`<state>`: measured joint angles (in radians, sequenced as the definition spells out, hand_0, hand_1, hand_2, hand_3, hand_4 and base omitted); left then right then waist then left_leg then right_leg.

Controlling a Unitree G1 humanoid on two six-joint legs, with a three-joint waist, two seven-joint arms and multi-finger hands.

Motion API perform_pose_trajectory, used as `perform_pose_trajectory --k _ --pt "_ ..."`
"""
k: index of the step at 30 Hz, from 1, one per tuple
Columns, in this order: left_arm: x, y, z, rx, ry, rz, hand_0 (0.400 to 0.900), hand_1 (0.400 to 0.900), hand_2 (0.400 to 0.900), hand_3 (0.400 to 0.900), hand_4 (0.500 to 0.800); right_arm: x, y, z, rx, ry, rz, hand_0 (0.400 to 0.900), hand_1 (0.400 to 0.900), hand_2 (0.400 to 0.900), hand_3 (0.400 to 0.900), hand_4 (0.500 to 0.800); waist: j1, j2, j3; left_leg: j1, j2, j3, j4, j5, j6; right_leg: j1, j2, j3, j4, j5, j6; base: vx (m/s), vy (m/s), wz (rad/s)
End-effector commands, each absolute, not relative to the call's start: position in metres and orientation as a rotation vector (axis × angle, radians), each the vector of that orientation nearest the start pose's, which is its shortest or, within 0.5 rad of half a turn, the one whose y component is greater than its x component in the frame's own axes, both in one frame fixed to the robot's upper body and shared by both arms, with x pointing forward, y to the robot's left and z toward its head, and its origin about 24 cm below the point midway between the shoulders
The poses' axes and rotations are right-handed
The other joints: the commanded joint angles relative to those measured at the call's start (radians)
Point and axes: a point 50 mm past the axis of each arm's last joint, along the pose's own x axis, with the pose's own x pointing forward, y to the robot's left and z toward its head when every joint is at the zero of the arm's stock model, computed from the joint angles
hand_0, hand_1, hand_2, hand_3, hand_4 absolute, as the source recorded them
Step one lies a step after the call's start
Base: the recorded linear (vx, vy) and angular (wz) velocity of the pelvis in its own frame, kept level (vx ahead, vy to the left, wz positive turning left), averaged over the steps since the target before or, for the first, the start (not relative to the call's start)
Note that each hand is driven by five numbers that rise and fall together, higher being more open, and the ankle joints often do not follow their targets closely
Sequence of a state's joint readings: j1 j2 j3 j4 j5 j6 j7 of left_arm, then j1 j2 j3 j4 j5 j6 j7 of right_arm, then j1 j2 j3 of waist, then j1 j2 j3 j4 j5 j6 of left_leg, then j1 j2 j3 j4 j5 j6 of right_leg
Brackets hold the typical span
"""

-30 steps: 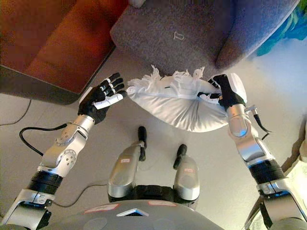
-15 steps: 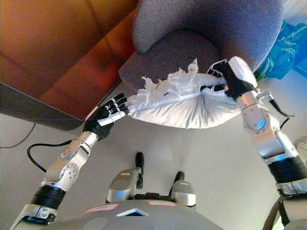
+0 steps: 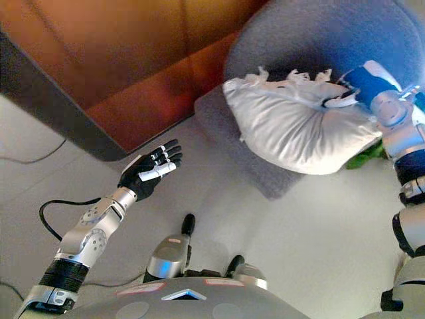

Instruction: Pick up the pillow and put it on the sofa.

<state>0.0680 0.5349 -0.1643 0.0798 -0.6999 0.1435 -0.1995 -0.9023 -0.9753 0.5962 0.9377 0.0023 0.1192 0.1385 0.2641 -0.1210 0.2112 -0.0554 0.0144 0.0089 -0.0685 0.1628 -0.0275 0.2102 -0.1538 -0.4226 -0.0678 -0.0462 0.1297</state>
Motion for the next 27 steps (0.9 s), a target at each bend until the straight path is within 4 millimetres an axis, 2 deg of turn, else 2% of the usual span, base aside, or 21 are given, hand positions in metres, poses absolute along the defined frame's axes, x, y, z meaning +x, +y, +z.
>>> perform_pose_trajectory --k 1,4,8,14,19,21,27 --pt "0.246 0.197 0.044 -0.125 0.202 -0.430 0.900 0.900 0.900 0.900 0.800 0.355 -0.363 0.297 -1.214 0.083 -0.556 0.900 0.900 0.900 0.900 0.800 0.053 -0.039 -0.091 0.027 0.015 -0.016 -0.012 -0.113 -0.019 -0.098 0.025 -0.018 0.033 0.072 -0.011 -0.06 -0.080 0.19" --pt "0.252 0.198 0.053 -0.107 0.175 -0.446 0.900 0.900 0.900 0.900 0.800 0.355 -0.362 0.314 -1.207 0.039 -0.675 0.900 0.900 0.900 0.900 0.800 0.071 -0.035 -0.062 0.003 0.010 -0.035 -0.013 -0.106 -0.013 -0.111 0.025 -0.027 0.028 0.081 -0.006 -0.09 -0.069 0.16" --pt "0.251 0.201 0.055 -0.097 0.169 -0.451 0.900 0.900 0.900 0.900 0.800 0.351 -0.366 0.322 -1.202 0.029 -0.773 0.900 0.900 0.900 0.900 0.800 0.079 -0.032 -0.046 -0.002 0.006 -0.041 -0.015 -0.106 -0.007 -0.113 0.023 -0.034 0.024 0.086 0.000 -0.02 -0.016 0.07" --pt "0.248 0.203 0.054 -0.093 0.160 -0.447 0.900 0.900 0.900 0.900 0.800 0.350 -0.361 0.323 -1.098 -0.115 -0.835 0.900 0.900 0.900 0.900 0.800 0.073 -0.028 -0.049 0.009 0.006 -0.033 -0.017 -0.116 0.001 -0.111 0.018 -0.033 0.027 0.089 0.008 0.00 0.021 -0.02" --pt "0.245 0.205 0.049 -0.095 0.167 -0.415 0.900 0.900 0.900 0.900 0.800 0.357 -0.346 0.291 -0.975 -0.147 -0.685 0.900 0.900 0.900 0.900 0.800 0.039 -0.029 -0.075 0.042 0.011 -0.007 -0.019 -0.131 0.006 -0.107 0.011 -0.016 0.040 0.087 0.012 0.04 0.056 -0.16" --pt "0.244 0.206 0.047 -0.101 0.167 -0.398 0.900 0.900 0.900 0.900 0.800 0.359 -0.333 0.276 -0.942 -0.180 -0.613 0.900 0.900 0.900 0.900 0.800 0.016 -0.023 -0.084 0.053 0.013 0.006 -0.019 -0.135 0.009 -0.110 0.007 -0.007 0.044 0.091 0.012 0.00 0.068 -0.24" --pt "0.247 0.206 0.042 -0.121 0.143 -0.335 0.900 0.900 0.900 0.900 0.800 0.349 -0.296 0.216 -0.803 -0.253 -0.428 0.900 0.900 0.900 0.900 0.800 -0.059 0.001 -0.102 0.086 0.019 0.059 -0.019 -0.154 0.020 -0.116 0.007 0.043 0.055 0.086 0.013 -0.05 0.063 -0.30"
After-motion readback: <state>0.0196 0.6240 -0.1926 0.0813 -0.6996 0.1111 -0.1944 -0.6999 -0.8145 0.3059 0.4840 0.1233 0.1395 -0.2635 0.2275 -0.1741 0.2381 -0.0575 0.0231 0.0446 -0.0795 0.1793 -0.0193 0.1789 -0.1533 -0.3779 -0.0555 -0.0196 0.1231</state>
